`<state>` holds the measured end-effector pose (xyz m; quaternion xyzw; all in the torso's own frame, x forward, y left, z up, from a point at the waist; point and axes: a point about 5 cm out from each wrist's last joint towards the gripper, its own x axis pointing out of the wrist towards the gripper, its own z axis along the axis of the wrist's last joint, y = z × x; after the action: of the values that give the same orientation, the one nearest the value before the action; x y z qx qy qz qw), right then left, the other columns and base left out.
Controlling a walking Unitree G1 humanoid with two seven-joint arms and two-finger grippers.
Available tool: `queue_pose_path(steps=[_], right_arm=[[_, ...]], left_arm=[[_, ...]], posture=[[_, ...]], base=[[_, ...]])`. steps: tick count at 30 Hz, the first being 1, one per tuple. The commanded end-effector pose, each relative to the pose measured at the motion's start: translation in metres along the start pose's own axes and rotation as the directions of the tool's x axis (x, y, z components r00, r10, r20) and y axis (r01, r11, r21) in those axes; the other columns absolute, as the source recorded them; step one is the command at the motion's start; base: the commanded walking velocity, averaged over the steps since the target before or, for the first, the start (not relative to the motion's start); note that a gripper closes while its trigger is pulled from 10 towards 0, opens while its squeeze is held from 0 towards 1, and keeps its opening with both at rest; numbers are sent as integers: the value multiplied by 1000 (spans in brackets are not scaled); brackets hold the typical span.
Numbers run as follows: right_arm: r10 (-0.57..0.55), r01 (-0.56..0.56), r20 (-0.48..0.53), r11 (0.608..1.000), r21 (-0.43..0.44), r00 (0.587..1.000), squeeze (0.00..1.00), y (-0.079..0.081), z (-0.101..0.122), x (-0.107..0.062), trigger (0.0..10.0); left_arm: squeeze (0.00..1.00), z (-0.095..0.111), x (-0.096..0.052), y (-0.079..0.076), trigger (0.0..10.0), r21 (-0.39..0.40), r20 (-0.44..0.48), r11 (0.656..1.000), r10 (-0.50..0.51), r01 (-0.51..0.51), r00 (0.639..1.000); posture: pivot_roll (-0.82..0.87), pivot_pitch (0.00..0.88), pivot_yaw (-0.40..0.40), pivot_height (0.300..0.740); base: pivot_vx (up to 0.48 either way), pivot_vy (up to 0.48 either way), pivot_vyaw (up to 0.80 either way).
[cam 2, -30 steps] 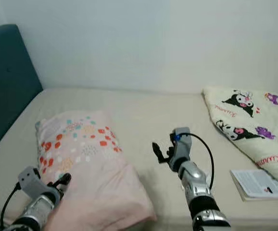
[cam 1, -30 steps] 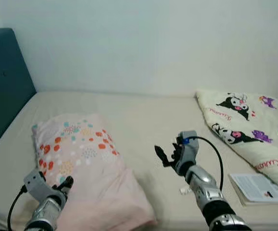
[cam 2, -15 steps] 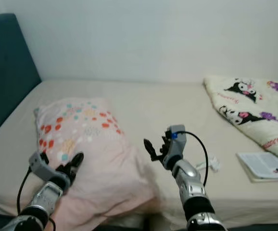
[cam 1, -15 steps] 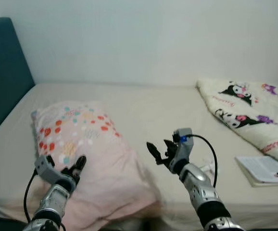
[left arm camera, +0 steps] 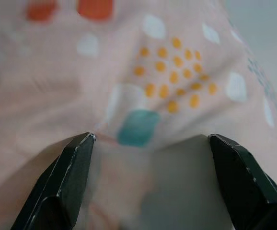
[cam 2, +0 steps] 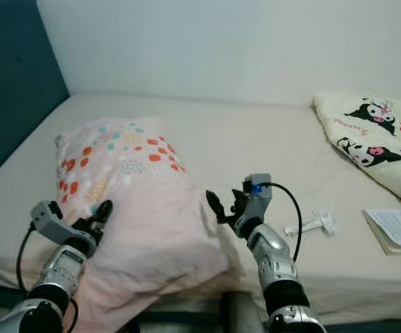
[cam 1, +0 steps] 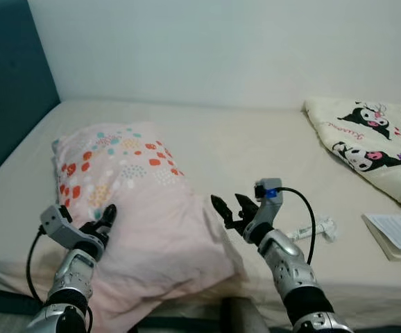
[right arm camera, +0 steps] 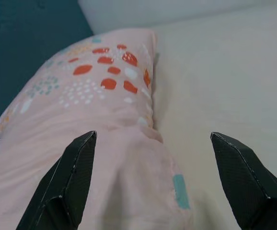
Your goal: Clean up the room
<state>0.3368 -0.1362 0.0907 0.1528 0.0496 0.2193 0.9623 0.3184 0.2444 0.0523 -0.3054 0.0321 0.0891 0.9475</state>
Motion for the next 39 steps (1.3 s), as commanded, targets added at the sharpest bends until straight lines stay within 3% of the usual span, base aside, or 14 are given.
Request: queue_pose_path(steps=[1, 2, 6, 9, 14, 15, 19, 25, 27, 28, 31, 32, 35, 39], right_arm=[[2, -2, 1, 1000, 17, 1000, 0, -1, 0, -2, 10000], [2, -2, 1, 1000, 17, 1000, 0, -1, 0, -2, 10000], [12, -12, -14, 1000, 17, 1000, 0, 1, -2, -1, 10000], [18, -17, -25, 1000, 19, 1000, 0, 3, -5, 0, 10000], [9, -9, -41, 1000, 1, 999, 0, 5, -7, 1, 10000], [3, -2, -39, 1000, 4, 999, 0, 4, -7, 0, 10000], [5, -5, -21, 1000, 11, 1000, 0, 4, -5, -2, 10000], [3, -3, 3, 1000, 27, 1000, 0, 2, -1, -6, 10000], [0, -1, 8, 999, 33, 1000, 0, 2, -2, -9, 10000], [0, -1, 8, 999, 33, 1000, 0, 2, -2, -9, 10000], [-2, 2, 9, 999, 37, 1000, 0, 2, -4, -12, 10000], [-4, 4, 10, 999, 39, 1000, 0, 2, -4, -13, 10000], [-9, 8, 11, 999, 43, 1000, 0, 2, -4, -14, 10000], [-12, 11, 4, 999, 45, 1000, 0, 3, -5, -15, 10000]], left_arm=[[0, 27, 7, -1, 10000, 78, 94, 997, 3, -10, 996], [0, 27, 7, -1, 10000, 78, 94, 997, 3, -10, 996], [0, 89, 15, -5, 10000, 232, 309, 968, 16, -92, 951], [0, 93, 15, -2, 10000, 291, 305, 949, 28, -121, 952], [0, 64, 9, 12, 10000, 315, 200, 931, 123, -183, 972], [0, 45, 6, 15, 10000, 233, 138, 958, 140, -169, 981], [0, 21, 1, 15, 10000, 202, 56, 970, 128, -137, 990], [0, 11, -3, 17, 10000, 96, 19, 985, 143, -145, 989], [0, 7, -2, 11, 10000, -56, 5, 996, 63, -63, 998], [0, 7, -2, 11, 10000, -56, 5, 996, 63, -63, 998], [0, 3, -1, 5, 10000, -179, 8, 984, -10, 11, 1000], [0, 0, 0, -5, 10000, -299, 25, 948, -101, 104, 995], [0, -1, 2, -20, 10000, -384, 64, 898, -206, 214, 977], [0, -2, 3, -31, 10000, -398, 85, 874, -268, 279, 960]], posture=[[-108, 4, -38, 535], [-108, 4, -38, 535], [-88, 6, -48, 515], [-80, 8, -51, 505], [-76, 17, -55, 485], [-76, 19, -59, 475], [-86, 28, -59, 466], [-94, 42, -56, 466], [-101, 48, -54, 466], [-101, 48, -54, 466], [-103, 52, -52, 466], [-113, 57, -47, 466], [-115, 61, -44, 466], [-116, 62, -45, 466]], base=[[0, 0, 0], [0, 0, 0], [0, 0, 0], [0, 0, 0], [0, 0, 0], [0, 0, 0], [0, 0, 0], [0, 0, 0], [0, 0, 0], [0, 0, 0], [0, 0, 0], [0, 0, 0], [0, 0, 0], [0, 0, 0]])
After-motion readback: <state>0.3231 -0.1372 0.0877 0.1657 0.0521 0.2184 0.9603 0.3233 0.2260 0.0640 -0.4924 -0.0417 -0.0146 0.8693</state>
